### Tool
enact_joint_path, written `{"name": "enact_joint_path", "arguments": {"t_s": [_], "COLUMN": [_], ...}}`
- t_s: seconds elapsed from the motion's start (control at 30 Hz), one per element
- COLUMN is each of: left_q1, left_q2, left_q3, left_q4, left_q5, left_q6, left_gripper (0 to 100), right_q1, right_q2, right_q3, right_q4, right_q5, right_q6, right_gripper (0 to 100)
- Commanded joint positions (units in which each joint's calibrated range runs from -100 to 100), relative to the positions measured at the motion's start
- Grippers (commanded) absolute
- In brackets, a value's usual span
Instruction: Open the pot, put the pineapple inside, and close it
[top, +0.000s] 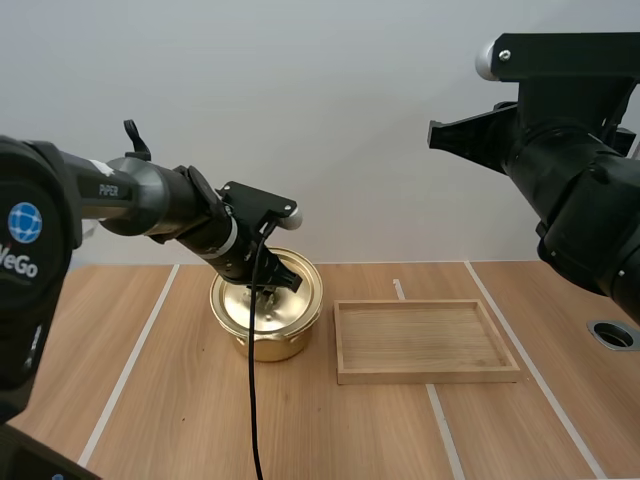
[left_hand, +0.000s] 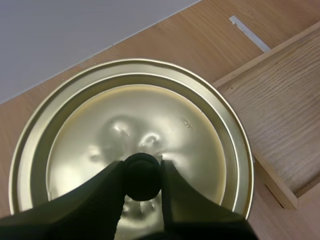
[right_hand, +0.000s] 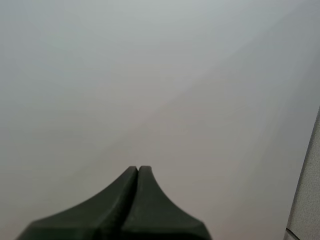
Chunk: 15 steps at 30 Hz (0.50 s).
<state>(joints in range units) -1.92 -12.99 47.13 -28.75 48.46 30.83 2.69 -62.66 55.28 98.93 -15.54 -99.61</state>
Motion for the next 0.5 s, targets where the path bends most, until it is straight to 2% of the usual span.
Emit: {"name": "enact_joint_path", "arguments": {"t_s": [0.0, 0.47], "left_q1": [-0.15, -0.15], "left_q2": [1.16, 5.93], "left_q3": [0.11, 0.11], "left_q4": [-1.19, -1.19], "left_q5": [-0.61, -1.22], "left_q6": [0.26, 1.36], "left_gripper": [0, 0], "right_q1": [-0.26, -0.26], "right_q2": [-0.77, -0.77], "right_q3": [0.16, 0.16], "right_q4": [0.28, 0.28], "right_q5": [-0.82, -0.82], "right_q6": [-0.39, -0.39], "right_gripper": [0, 0]}}
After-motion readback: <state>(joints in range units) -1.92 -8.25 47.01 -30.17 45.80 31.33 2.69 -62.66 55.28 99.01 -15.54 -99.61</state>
